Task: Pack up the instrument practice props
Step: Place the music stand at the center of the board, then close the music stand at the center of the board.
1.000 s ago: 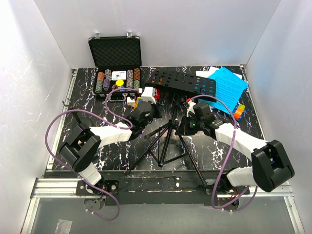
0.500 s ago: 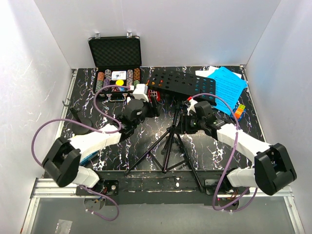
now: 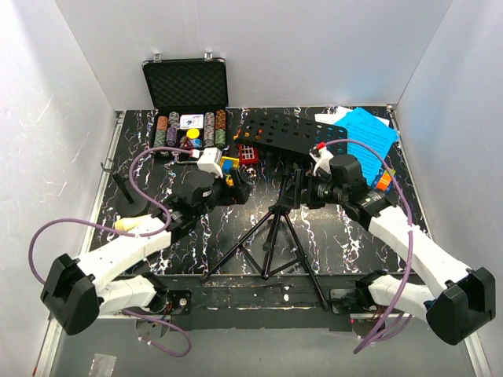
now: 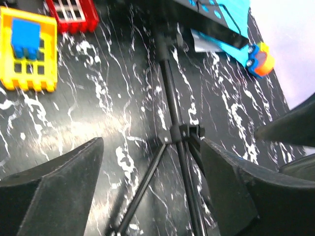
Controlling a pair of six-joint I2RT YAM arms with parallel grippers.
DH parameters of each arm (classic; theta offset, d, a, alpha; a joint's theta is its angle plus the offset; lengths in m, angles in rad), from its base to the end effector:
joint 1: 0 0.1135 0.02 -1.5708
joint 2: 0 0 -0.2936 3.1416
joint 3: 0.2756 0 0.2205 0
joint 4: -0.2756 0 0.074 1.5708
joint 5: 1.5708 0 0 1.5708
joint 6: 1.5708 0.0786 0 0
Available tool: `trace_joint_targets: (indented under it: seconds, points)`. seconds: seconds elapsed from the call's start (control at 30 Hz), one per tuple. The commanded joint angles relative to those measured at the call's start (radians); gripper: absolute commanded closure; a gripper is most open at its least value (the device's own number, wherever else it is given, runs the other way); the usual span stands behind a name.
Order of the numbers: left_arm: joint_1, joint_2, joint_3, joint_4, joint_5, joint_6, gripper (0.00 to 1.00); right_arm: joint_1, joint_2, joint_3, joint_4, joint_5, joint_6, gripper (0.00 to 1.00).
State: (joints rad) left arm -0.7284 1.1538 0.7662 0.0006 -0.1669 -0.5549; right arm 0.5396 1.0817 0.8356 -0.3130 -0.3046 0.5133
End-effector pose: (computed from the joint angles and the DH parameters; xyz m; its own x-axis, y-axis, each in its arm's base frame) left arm 0.2031 -0.1637 0.3001 -0.5247 -0.2281 -0.8201 0.3120 0.8449 -0.4346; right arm 0.1841 0.1378 0.3002 -0.7442 0.1004 -0.6604 -0.3935 0.7330 0.5549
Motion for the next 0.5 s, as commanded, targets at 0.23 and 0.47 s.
trace_joint_targets:
  seconds: [0.23, 0.47]
  points:
    - [0.004, -0.213, -0.128, -0.272, 0.101, -0.177, 0.13, 0.005, 0.083, 0.117, -0.078, -0.294, 0.240, 0.11]
    - [0.004, -0.111, -0.119, -0.360, 0.135, -0.186, 0.13, 0.017, 0.161, 0.138, -0.146, -0.346, 0.200, 0.09]
